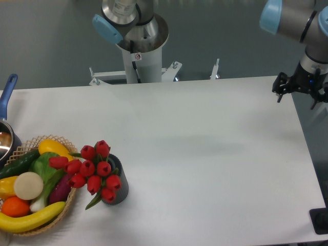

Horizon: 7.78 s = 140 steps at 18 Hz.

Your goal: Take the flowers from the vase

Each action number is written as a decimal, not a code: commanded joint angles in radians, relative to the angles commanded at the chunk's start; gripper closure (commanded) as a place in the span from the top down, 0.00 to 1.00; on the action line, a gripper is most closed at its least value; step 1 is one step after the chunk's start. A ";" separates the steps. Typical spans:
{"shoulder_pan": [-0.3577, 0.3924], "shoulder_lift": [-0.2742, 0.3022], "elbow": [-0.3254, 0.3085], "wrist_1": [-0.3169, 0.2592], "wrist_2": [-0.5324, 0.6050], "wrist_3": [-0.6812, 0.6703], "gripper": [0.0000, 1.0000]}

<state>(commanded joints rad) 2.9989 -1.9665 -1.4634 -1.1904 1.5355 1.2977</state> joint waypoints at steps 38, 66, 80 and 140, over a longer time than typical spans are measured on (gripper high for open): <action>-0.250 0.189 -0.436 0.379 -1.023 -0.092 1.00; -0.512 0.029 -0.382 0.397 -1.141 -0.084 1.00; -0.523 0.023 -0.374 0.396 -1.102 -0.092 0.00; -0.135 0.155 -0.123 0.390 -1.157 -0.546 0.00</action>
<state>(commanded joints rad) 2.8639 -1.8117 -1.5861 -0.8007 0.3782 0.7516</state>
